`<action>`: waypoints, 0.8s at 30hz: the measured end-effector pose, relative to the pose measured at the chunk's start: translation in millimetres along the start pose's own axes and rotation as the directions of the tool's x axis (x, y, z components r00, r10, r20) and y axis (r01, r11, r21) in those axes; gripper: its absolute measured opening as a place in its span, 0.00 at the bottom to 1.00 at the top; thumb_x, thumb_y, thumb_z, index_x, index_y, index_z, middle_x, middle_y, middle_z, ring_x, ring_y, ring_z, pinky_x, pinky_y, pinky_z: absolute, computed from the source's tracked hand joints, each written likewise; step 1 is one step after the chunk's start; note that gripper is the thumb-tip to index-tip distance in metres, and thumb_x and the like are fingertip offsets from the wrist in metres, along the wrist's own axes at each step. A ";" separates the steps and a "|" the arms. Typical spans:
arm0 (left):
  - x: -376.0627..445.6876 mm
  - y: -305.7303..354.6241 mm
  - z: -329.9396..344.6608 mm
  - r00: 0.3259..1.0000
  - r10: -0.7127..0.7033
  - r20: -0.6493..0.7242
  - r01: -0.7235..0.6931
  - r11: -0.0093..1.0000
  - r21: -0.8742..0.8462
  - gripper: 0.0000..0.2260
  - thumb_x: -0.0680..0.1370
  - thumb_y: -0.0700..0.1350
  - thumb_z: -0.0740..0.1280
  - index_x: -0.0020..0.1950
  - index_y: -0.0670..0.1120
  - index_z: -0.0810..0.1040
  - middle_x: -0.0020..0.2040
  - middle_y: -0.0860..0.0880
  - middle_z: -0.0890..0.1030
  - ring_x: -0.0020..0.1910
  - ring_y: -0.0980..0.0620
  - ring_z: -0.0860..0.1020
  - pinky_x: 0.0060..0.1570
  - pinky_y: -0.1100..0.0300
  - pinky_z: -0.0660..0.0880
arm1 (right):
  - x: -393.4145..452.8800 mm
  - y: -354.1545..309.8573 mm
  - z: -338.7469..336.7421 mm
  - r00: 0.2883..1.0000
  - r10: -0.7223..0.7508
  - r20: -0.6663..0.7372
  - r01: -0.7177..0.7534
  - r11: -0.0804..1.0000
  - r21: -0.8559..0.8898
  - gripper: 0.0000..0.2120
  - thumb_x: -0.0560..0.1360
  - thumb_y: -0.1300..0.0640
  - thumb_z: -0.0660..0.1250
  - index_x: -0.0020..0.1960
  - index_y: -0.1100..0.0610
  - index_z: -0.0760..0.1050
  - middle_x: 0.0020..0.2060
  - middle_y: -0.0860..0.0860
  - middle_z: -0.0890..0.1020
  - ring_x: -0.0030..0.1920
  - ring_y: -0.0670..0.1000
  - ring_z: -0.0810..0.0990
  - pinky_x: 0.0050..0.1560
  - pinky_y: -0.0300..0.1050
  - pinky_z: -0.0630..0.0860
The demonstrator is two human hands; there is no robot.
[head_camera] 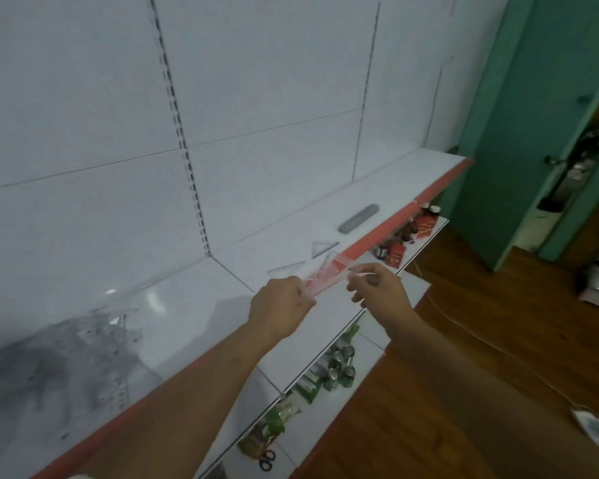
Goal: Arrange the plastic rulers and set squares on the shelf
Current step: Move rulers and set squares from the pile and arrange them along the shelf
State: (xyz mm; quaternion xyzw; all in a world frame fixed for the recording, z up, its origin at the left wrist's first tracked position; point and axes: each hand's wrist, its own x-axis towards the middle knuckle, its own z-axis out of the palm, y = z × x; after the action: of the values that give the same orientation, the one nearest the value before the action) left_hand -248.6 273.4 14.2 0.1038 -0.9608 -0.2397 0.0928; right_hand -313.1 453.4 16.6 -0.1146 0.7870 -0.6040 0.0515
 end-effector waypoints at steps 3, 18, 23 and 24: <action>16.6 44.8 27.0 0.999 0.034 0.025 -0.032 0.998 -0.051 0.08 0.76 0.55 0.67 0.46 0.51 0.76 0.42 0.53 0.80 0.45 0.50 0.79 0.41 0.60 0.73 | 8.0 20.5 -39.3 1.000 -0.017 0.010 0.017 1.000 -0.018 0.06 0.78 0.55 0.65 0.51 0.56 0.76 0.41 0.48 0.83 0.42 0.48 0.82 0.45 0.46 0.80; 93.5 180.8 126.5 0.946 0.212 0.247 -0.133 0.945 -0.299 0.08 0.78 0.53 0.66 0.46 0.49 0.75 0.40 0.52 0.77 0.39 0.55 0.77 0.38 0.65 0.72 | 49.7 73.3 -162.8 0.993 0.018 -0.116 -0.005 0.993 0.115 0.06 0.78 0.56 0.65 0.54 0.56 0.76 0.46 0.46 0.83 0.49 0.50 0.82 0.52 0.49 0.79; 142.0 196.1 133.7 0.918 0.261 0.297 -0.138 0.915 -0.378 0.10 0.78 0.55 0.65 0.48 0.49 0.75 0.44 0.50 0.81 0.43 0.53 0.81 0.47 0.58 0.78 | 92.7 67.4 -178.5 0.984 0.043 -0.173 -0.022 0.992 0.121 0.06 0.79 0.56 0.63 0.53 0.57 0.75 0.45 0.50 0.82 0.48 0.52 0.82 0.48 0.43 0.81; 152.1 196.6 133.7 0.920 0.262 0.291 -0.143 0.917 -0.373 0.11 0.78 0.56 0.64 0.49 0.49 0.75 0.44 0.50 0.81 0.43 0.53 0.80 0.48 0.57 0.78 | 103.0 65.0 -181.6 0.984 0.039 -0.174 -0.023 0.996 0.089 0.06 0.79 0.55 0.63 0.52 0.56 0.75 0.46 0.50 0.82 0.48 0.51 0.82 0.46 0.41 0.80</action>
State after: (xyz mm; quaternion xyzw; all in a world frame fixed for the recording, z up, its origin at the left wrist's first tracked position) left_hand -455.7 465.1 12.0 -0.0578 -0.9110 -0.4072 -0.0304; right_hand -460.3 614.8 8.1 -0.0462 0.7631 -0.6446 -0.0039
